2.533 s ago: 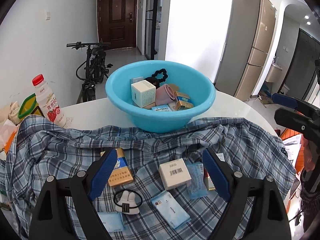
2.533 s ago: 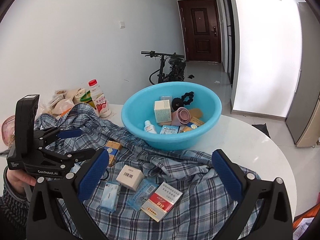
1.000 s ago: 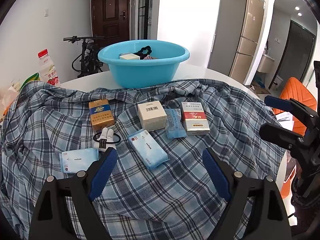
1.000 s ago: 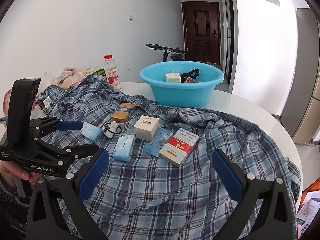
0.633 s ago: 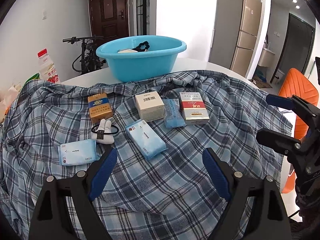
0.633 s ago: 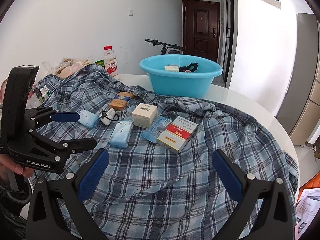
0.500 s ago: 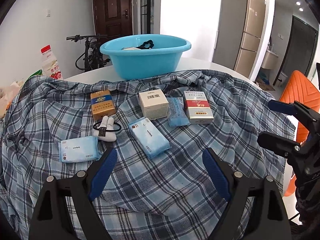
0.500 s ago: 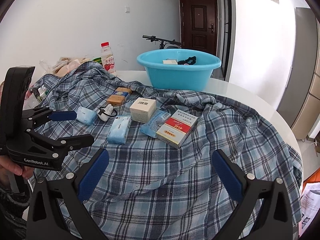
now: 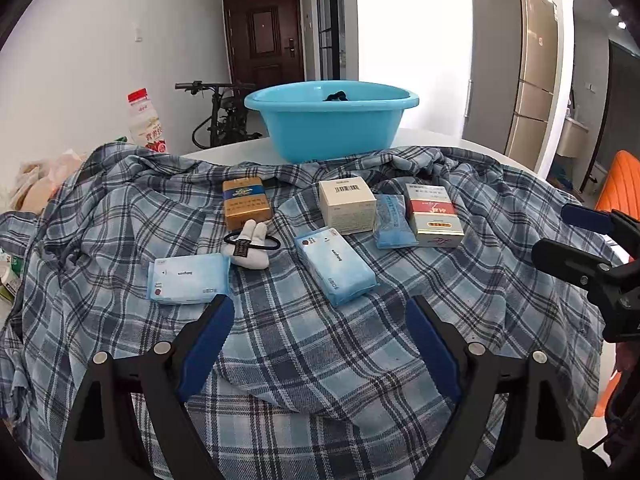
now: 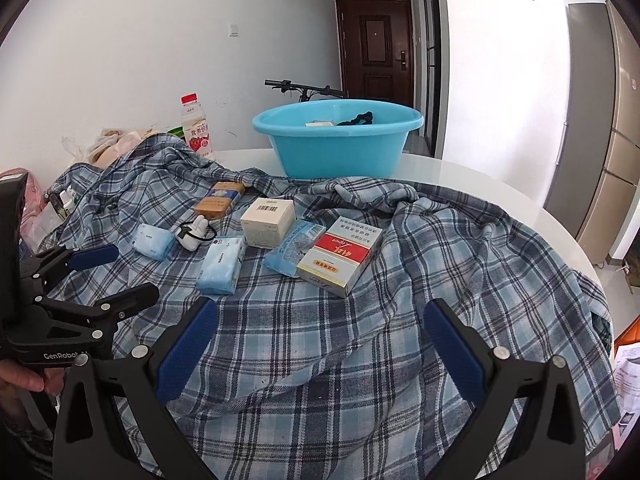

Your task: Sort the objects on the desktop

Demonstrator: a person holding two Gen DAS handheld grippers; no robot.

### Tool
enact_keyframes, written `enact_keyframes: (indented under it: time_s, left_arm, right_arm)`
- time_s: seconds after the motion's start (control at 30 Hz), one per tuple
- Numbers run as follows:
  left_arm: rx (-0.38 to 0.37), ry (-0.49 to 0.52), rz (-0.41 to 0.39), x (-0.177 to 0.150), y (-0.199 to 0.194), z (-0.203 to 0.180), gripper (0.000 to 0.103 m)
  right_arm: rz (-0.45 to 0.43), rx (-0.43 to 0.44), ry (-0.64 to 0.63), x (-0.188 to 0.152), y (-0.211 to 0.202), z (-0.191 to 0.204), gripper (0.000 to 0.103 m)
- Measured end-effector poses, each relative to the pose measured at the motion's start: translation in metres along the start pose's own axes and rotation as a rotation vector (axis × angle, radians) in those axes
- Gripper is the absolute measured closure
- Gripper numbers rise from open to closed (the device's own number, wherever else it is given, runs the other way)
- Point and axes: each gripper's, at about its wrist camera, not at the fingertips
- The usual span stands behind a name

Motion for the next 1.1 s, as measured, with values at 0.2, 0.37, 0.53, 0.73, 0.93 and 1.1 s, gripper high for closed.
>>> enact_keyframes:
  time_s: [0.2,0.37,0.53,0.73,0.93,1.1]
  left_arm:
    - [0.072,-0.035,-0.154,-0.002,-0.007,0.0,0.014]
    - [0.019,-0.151,-0.195,0.003,-0.006,0.015,0.014]
    - [0.051,-0.167,-0.248,0.001,-0.008,0.016,0.014]
    - [0.06,-0.193,-0.345,-0.005,-0.017,0.015,0.01]
    - [0.06,-0.191,-0.41,-0.012,-0.026,0.012,0.001]
    - [0.053,-0.179,-0.377,-0.008,-0.021,0.009,0.001]
  right_arm:
    - [-0.072,-0.023,-0.033,-0.002,-0.001,0.002,0.001]
    - [-0.159,-0.035,-0.04,0.001,-0.002,0.003,0.001]
    - [-0.207,-0.042,-0.025,-0.001,0.001,0.002,0.001]
    - [-0.375,-0.13,-0.136,-0.005,-0.013,0.015,0.001]
    - [-0.43,-0.128,-0.225,-0.018,-0.014,0.031,0.001]
    - [-0.394,-0.118,-0.216,-0.016,-0.007,0.029,0.001]
Point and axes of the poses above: each gripper's, at about its wrist camera, not at the fingertips, and y roughly the way its jaws point, z to its left, x to its top, and after that the axes turned 10 degrees about x, right-handed
